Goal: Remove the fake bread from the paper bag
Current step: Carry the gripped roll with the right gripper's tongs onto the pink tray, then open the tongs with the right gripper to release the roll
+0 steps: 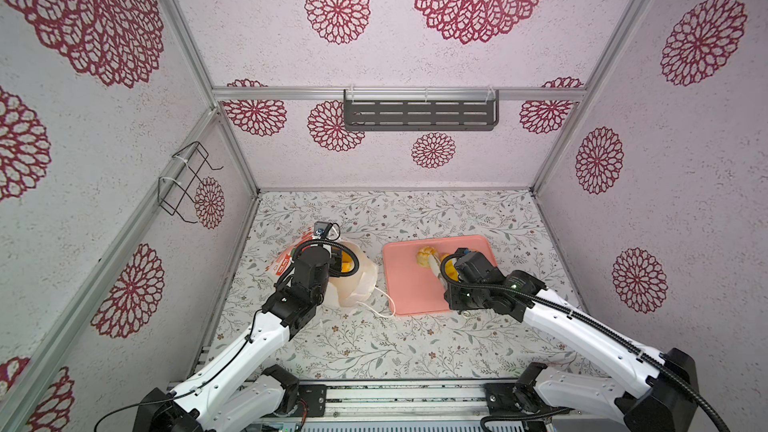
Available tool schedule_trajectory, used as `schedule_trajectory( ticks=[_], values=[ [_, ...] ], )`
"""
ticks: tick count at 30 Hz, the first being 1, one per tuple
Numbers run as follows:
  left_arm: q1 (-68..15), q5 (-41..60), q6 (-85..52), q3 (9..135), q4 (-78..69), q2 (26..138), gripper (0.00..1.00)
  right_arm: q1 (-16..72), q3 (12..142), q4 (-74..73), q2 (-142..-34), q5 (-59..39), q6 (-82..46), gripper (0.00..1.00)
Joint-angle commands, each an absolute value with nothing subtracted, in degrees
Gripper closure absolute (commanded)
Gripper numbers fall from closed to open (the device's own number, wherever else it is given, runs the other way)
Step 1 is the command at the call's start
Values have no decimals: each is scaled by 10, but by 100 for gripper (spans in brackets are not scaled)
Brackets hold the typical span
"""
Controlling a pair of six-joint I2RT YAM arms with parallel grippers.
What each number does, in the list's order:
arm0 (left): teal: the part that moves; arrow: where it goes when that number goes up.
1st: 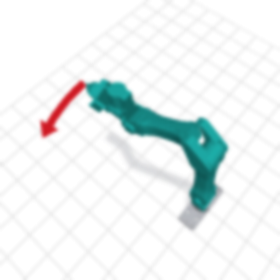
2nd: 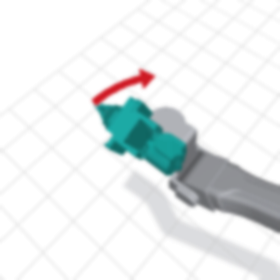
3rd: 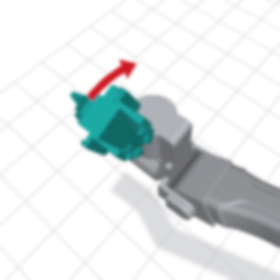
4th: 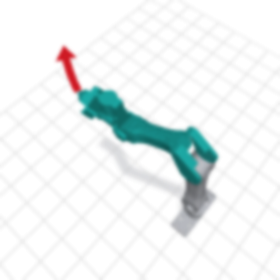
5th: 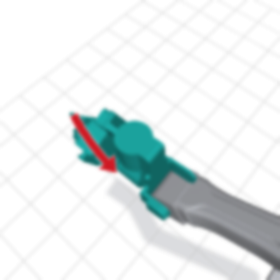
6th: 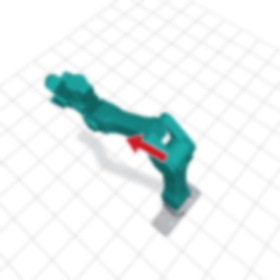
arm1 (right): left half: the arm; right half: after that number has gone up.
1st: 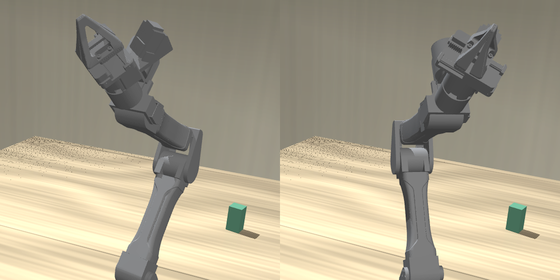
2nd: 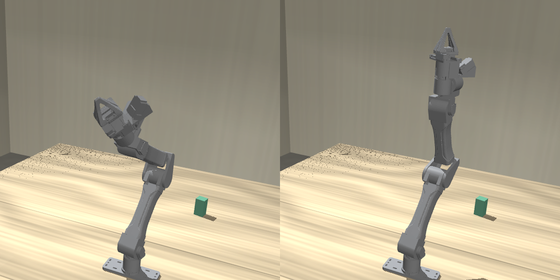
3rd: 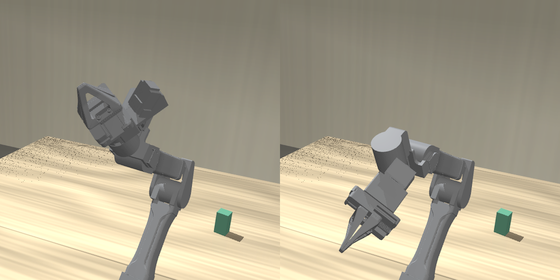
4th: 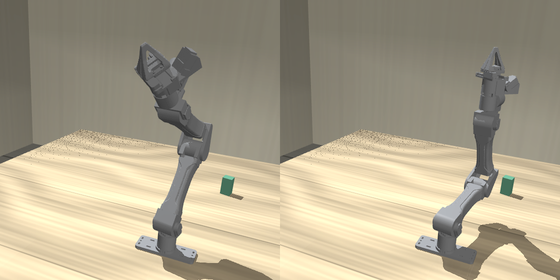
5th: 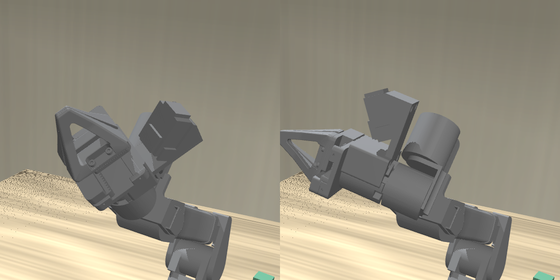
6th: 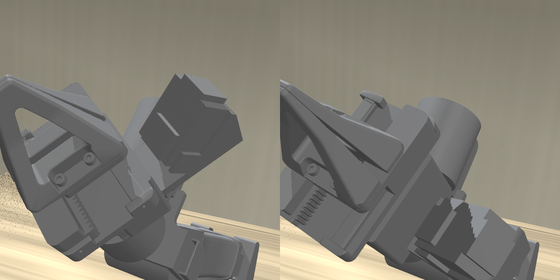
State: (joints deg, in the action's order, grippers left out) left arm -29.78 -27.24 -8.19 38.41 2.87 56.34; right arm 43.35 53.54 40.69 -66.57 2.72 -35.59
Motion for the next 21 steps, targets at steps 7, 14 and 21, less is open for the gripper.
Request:
schedule_trajectory(
  ticks=[7, 14, 21],
  values=[
    [-301, -226, -66, 374, 16, 539, 100, 418, 537, 370, -708, 14, -315, 85],
    [-301, -222, -68, 372, 19, 539, 100, 417, 535, 407, -697, 11, -323, 65],
    [-301, -216, -73, 369, 14, 539, 100, 411, 521, 413, -686, 5, -334, 60]
  ],
)
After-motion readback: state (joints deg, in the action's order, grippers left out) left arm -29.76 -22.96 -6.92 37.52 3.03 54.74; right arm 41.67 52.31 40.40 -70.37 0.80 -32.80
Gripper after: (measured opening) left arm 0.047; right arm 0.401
